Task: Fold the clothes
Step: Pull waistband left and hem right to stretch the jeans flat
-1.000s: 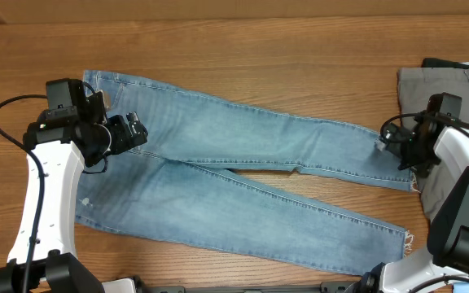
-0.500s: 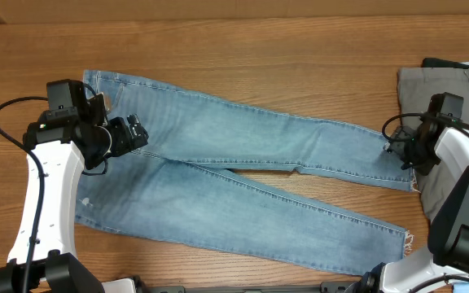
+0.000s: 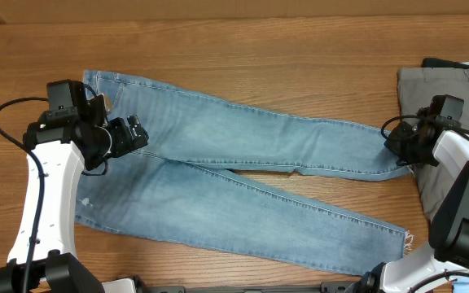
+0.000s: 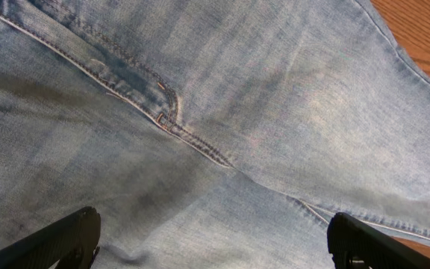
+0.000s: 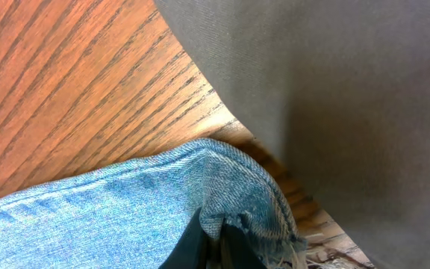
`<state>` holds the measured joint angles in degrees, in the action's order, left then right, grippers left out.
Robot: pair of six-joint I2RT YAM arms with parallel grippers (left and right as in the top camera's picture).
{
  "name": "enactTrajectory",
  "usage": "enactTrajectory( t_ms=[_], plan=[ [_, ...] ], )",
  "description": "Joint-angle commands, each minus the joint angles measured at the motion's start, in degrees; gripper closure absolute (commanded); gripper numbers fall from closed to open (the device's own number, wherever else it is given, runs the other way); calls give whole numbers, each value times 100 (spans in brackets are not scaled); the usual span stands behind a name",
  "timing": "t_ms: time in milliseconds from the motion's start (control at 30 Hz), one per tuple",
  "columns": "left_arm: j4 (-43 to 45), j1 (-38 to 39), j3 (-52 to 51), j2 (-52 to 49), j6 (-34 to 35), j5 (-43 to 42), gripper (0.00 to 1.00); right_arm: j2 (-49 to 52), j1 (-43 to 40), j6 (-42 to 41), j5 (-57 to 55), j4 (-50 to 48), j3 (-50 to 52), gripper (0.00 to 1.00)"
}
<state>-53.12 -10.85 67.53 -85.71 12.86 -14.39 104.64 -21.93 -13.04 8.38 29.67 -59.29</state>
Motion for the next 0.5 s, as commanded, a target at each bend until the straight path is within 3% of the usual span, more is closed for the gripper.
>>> enactTrajectory(
  t_ms=[0, 267, 367, 467],
  plan=[
    [195, 39, 0, 70, -151, -48, 2, 79, 11, 0, 162, 245, -459, 96],
    [1362, 39, 109, -326, -350, 173, 0, 76, 444, 605, 153, 1993, -2918, 96],
    [1285, 33, 629, -1012, -492, 717, 0, 76, 634, 629, 136, 2170, -3119, 96],
    [1244, -22, 1672, -2135, -564, 741, 0, 76, 820, 719, 109, 2212, -3117, 96]
  ],
)
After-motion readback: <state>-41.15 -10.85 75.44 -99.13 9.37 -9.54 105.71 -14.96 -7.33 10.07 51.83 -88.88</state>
